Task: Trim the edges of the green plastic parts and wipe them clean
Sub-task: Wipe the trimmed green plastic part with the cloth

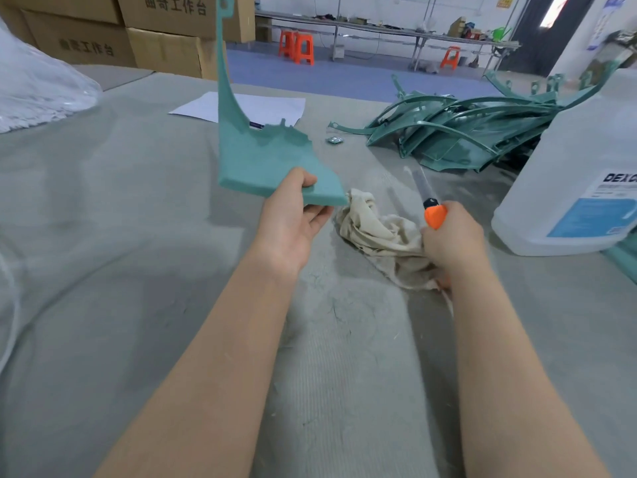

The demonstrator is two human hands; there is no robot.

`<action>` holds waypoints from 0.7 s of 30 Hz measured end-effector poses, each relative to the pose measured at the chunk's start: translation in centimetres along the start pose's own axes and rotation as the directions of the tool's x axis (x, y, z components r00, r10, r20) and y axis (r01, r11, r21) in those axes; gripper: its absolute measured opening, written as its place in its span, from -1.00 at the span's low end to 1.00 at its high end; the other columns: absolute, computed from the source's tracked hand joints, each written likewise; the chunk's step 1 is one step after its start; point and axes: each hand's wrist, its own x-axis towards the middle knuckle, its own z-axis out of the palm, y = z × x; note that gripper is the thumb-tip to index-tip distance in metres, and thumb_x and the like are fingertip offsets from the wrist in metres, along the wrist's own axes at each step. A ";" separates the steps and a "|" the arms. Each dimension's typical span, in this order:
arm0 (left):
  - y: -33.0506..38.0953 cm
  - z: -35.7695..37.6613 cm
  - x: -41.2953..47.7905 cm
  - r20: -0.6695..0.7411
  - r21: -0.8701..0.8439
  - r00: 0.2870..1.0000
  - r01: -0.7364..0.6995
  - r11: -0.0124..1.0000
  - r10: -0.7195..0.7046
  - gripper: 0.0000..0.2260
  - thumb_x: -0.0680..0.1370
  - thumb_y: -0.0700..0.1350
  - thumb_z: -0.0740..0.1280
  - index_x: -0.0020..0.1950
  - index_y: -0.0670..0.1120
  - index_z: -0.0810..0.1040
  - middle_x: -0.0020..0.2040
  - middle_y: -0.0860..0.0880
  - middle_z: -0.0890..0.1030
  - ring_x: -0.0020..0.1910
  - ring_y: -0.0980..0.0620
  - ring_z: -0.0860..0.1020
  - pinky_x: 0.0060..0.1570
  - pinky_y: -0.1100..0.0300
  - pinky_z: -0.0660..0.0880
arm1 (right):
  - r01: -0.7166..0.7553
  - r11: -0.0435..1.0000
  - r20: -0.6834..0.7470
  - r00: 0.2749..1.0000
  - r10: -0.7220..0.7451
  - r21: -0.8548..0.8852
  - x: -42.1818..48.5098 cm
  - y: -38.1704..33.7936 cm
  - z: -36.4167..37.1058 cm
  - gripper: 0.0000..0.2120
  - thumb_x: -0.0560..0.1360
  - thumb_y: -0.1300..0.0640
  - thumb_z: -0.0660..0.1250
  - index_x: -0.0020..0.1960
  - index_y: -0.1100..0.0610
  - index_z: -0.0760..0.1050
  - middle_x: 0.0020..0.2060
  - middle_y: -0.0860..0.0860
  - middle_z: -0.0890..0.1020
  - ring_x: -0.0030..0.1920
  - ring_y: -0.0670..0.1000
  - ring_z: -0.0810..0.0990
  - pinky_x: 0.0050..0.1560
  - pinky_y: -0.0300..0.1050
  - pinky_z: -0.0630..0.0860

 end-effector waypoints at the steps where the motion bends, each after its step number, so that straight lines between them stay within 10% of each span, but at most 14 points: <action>1: 0.0 0.1 -0.1 0.011 -0.001 1.000 0.008 1.000 -0.008 -0.92 0.54 -0.27 0.22 -0.05 -0.11 0.47 -0.03 -0.10 0.58 -0.10 -0.03 0.61 0.00 0.12 0.58 | -0.025 0.999 0.009 1.000 0.025 -0.030 0.3 0.4 0.0 -0.65 0.54 0.25 0.23 0.31 0.21 0.36 0.14 0.19 0.54 0.08 0.22 0.47 -0.05 -0.08 0.29; 5: -0.1 0.1 -0.3 0.045 0.007 0.997 0.059 0.998 -0.059 -0.94 0.55 -0.24 0.22 -0.04 -0.12 0.45 -0.02 -0.12 0.59 -0.11 -0.04 0.62 0.01 0.12 0.57 | -0.097 0.985 0.038 0.994 0.103 -0.140 1.0 1.4 -0.3 -0.71 0.50 0.26 0.25 0.22 0.21 0.43 -0.01 0.17 0.54 -0.08 0.18 0.42 -0.09 -0.06 0.34; 9: 0.0 0.1 -0.2 0.028 0.088 0.997 0.075 0.993 -0.077 -0.94 0.56 -0.18 0.19 -0.01 -0.06 0.44 -0.03 -0.05 0.62 -0.10 0.03 0.63 0.16 0.11 0.45 | -0.103 0.985 -0.012 0.995 0.103 -0.137 0.4 1.0 0.1 -0.66 0.58 0.12 0.21 0.34 0.14 0.44 0.26 0.21 0.49 0.25 0.26 0.45 0.23 0.06 0.40; 13: 0.1 0.0 0.0 -0.006 0.017 0.998 0.058 0.998 -0.058 -0.92 0.57 -0.20 0.19 0.02 -0.10 0.45 -0.01 -0.09 0.63 0.01 -0.03 0.62 0.04 0.19 0.51 | 0.132 0.989 -0.081 0.989 -0.126 0.070 -0.9 -1.3 0.5 -0.57 0.58 -0.11 0.22 0.34 0.10 0.48 0.30 0.15 0.50 0.31 0.19 0.44 0.33 0.10 0.35; 18: 0.2 0.0 0.0 -0.089 -0.031 0.996 0.016 0.999 -0.019 -0.92 0.58 -0.24 0.19 -0.08 -0.16 0.44 -0.23 -0.11 0.56 -0.23 -0.01 0.58 -0.45 0.34 0.51 | 0.323 0.934 0.164 0.940 -0.298 -0.154 -2.6 -3.4 2.2 -0.61 0.49 -0.14 0.35 0.20 0.07 0.53 0.13 0.13 0.52 0.25 0.21 0.42 0.21 0.08 0.40; 21: 0.3 0.0 -0.2 -0.044 -0.031 0.998 0.045 0.998 -0.047 -0.90 0.58 -0.21 0.17 -0.03 -0.17 0.47 -0.19 -0.12 0.60 -0.32 0.03 0.58 -0.42 0.33 0.52 | 0.359 0.930 -0.089 0.932 -0.352 0.083 -2.5 -3.6 2.1 -0.90 0.58 0.13 0.26 -0.05 0.15 0.42 -0.20 0.05 0.46 -0.07 0.12 0.45 -0.09 -0.08 0.33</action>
